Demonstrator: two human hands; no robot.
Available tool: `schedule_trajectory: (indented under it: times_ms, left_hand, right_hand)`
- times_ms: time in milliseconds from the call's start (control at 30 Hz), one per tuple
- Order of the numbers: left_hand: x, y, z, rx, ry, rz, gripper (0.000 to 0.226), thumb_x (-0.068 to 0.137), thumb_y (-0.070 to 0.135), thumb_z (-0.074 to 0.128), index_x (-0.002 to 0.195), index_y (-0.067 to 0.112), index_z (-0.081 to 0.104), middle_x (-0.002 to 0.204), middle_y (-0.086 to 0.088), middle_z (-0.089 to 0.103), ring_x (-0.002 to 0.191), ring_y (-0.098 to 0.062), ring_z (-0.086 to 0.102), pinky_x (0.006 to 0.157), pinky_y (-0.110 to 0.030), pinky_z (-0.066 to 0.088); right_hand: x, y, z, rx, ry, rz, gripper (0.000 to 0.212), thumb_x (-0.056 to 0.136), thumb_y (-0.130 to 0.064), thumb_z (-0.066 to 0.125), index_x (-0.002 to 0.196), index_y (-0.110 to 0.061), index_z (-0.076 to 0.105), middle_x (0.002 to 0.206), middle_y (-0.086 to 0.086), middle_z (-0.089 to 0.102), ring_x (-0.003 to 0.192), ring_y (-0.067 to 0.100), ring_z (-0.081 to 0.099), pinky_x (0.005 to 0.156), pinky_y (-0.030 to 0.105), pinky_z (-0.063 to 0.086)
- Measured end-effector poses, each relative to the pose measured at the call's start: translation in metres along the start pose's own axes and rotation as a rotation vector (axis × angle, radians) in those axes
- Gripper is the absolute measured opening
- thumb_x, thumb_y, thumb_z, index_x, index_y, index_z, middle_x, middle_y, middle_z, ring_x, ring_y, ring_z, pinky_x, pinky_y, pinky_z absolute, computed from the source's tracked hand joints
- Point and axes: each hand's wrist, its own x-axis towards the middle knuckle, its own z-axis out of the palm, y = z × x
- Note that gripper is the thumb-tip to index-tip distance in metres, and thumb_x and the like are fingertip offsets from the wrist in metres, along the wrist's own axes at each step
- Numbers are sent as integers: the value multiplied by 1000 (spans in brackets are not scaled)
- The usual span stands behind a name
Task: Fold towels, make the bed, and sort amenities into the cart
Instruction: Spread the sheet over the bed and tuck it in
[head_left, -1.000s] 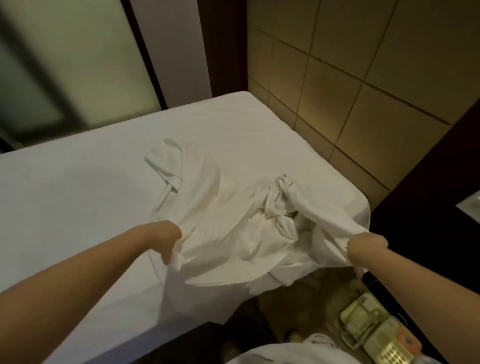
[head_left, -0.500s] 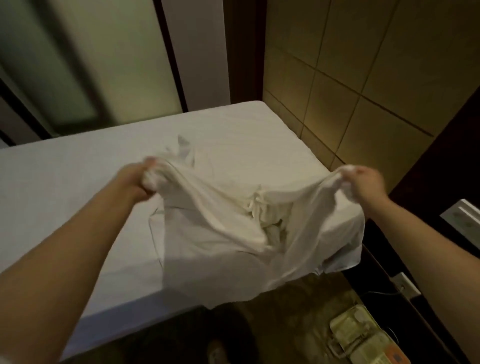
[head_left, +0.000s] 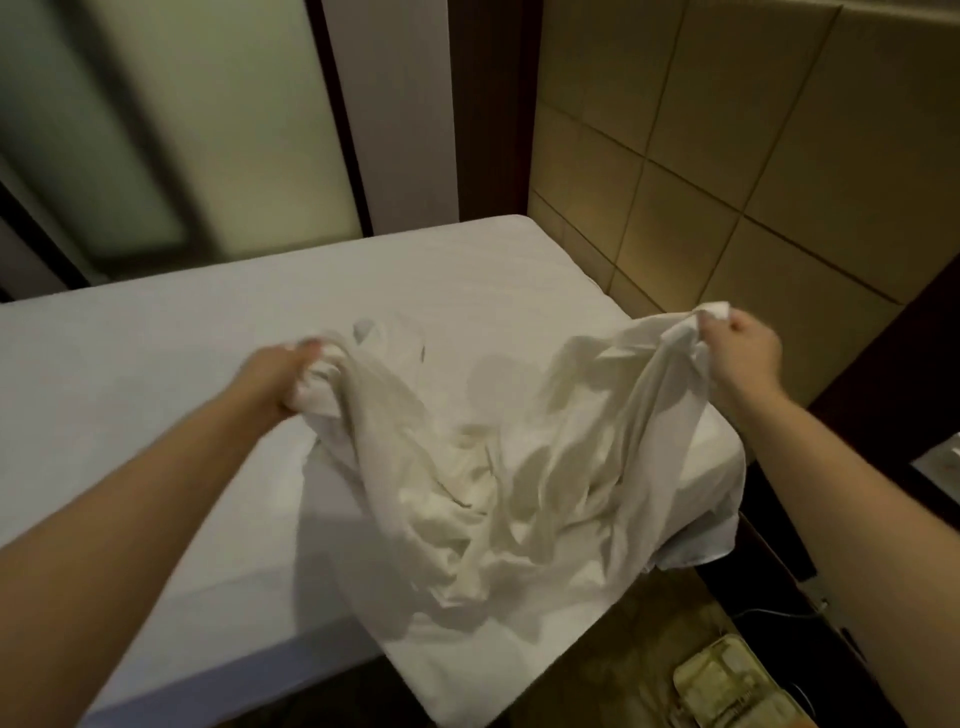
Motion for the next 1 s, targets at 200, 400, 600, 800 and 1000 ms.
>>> schedule_trajectory:
  times_ms: [200,400,600,800,1000]
  left_hand:
    - [-16,21,12,132,-26,130,18,79,30,48,80,14,56,71,-4,54,67,-20,48,55,-25,39]
    - [17,23,14,58,-144,161,9,79,16,55,81,19,63,73,5,58,64,-8,51,56,-17,40]
    - [56,-26,35,648,-179,177,33,78,36,44,70,5,52,69,-11,53,71,-27,49,58,-34,33]
    - [94,-36,23,544,28,133,40,74,40,52,81,2,63,81,-16,60,78,-29,57,66,-33,39]
    - [72,12,67,697,-582,320,19,84,22,55,67,15,54,67,4,51,64,-11,47,59,-22,36]
  right_hand:
    - [-13,3,50,-1,-42,-87,37,87,-23,50,88,14,55,75,10,47,70,22,40,65,35,33]
    - [0,-14,72,114,-35,50,17,82,-4,45,69,-7,56,69,-2,47,65,16,40,58,27,34]
    - [18,41,87,19,252,253,22,83,-19,44,84,-2,57,73,4,49,74,21,44,62,33,35]
    - [26,80,82,-386,269,65,29,85,-29,45,90,-5,61,100,13,61,90,30,58,81,46,49]
    - [-5,38,170,-217,-368,13,17,78,-4,58,79,-21,54,85,2,68,74,18,60,61,29,47]
